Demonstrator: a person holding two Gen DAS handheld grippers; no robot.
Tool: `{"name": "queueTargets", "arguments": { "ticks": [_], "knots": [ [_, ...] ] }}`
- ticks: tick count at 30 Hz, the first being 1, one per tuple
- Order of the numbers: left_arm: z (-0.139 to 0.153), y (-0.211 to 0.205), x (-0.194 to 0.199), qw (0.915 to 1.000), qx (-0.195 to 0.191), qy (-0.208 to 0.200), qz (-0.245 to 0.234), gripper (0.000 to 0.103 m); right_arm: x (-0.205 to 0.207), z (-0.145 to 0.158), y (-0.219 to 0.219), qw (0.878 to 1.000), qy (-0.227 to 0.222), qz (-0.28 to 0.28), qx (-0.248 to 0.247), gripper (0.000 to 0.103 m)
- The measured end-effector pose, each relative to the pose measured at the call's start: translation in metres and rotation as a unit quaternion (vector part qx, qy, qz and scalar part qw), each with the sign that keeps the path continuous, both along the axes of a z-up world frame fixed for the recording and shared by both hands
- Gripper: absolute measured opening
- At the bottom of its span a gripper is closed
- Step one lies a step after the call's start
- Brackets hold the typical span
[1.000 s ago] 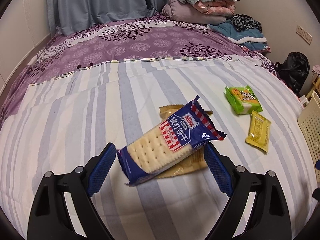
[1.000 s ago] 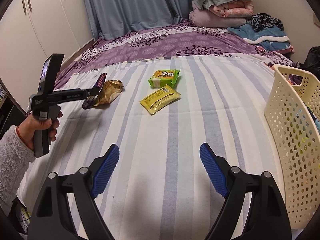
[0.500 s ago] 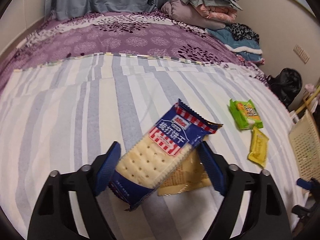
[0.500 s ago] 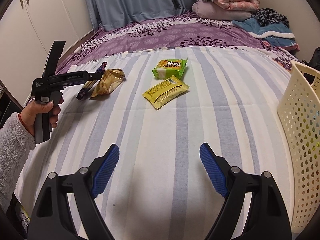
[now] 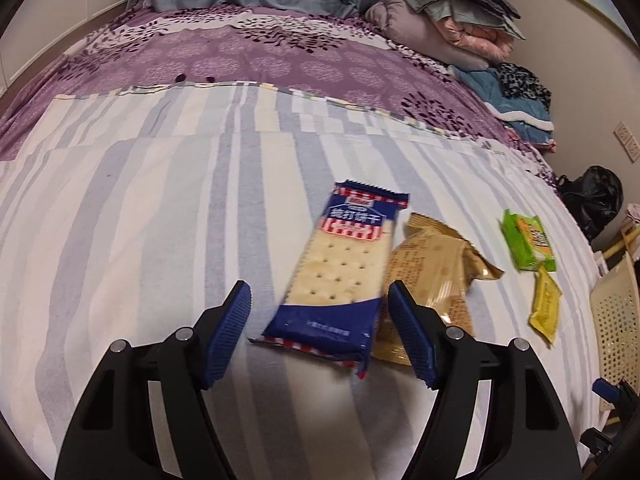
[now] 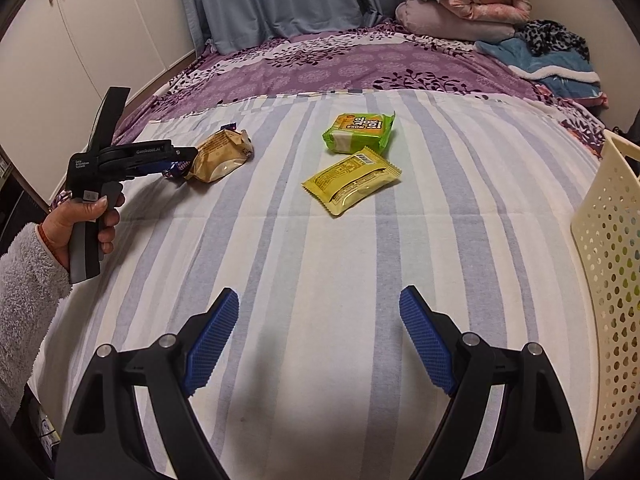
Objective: Organize snacks
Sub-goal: 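Grasp the blue soda cracker packet with the left gripper, then grasp the yellow packet with the right gripper while the left holds the crackers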
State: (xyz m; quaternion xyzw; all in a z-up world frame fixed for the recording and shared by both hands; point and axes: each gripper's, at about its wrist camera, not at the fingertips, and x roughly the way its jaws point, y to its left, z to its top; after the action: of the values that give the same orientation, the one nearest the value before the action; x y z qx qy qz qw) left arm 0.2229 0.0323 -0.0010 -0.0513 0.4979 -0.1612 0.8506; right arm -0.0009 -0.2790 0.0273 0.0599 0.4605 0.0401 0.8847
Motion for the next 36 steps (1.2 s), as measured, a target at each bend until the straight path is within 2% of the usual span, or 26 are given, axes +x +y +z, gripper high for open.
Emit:
{"name": "queueTargets", "arguments": {
  "ticks": [3,8,11,12,13,14,16,21,30,33,36],
  "knots": [
    [-0.001,-0.002,0.005,1.0,0.005,0.0,0.004,0.072,0.002,0.0,0.002,1.0,0.0,0.001,-0.002,0.082],
    [-0.001,-0.019,0.016,0.9984,0.056,-0.01,-0.009,0.072,0.004,0.0,0.005,1.0,0.002,0.002,-0.005,0.082],
    [-0.002,-0.026,0.023,0.9971,0.073,-0.013,-0.018,0.071,0.006,-0.001,0.006,1.0,0.003,0.003,-0.006,0.082],
    [-0.004,-0.029,0.025,0.9967,0.077,-0.013,-0.025,0.066,0.007,-0.002,0.006,1.0,0.003,0.003,-0.008,0.082],
    [-0.005,-0.032,0.026,0.9955,0.089,-0.015,-0.028,0.053,0.009,-0.002,0.006,1.0,0.003,0.002,-0.01,0.082],
    [-0.005,-0.034,0.026,0.9939,0.104,-0.021,-0.031,0.047,0.011,-0.002,0.005,1.0,0.001,0.0,-0.012,0.082],
    [-0.003,-0.035,0.024,0.9943,0.098,-0.024,-0.034,0.045,0.018,-0.002,0.001,1.0,-0.006,-0.008,-0.017,0.082],
    [0.001,-0.02,0.011,0.9972,0.069,-0.026,-0.005,0.045,0.046,-0.005,-0.011,0.999,-0.008,-0.028,-0.021,0.082],
    [0.026,0.015,-0.031,0.9975,0.033,-0.05,0.038,0.045,0.106,-0.031,-0.024,0.997,0.031,-0.056,0.044,0.082],
    [0.034,0.023,-0.043,0.997,0.03,-0.056,0.046,0.045,0.124,-0.038,-0.018,0.997,0.033,-0.061,0.03,0.082],
    [0.041,0.03,-0.054,0.9965,0.024,-0.06,0.054,0.045,0.137,-0.042,-0.007,0.998,0.027,-0.056,-0.005,0.082]
  ]
}}
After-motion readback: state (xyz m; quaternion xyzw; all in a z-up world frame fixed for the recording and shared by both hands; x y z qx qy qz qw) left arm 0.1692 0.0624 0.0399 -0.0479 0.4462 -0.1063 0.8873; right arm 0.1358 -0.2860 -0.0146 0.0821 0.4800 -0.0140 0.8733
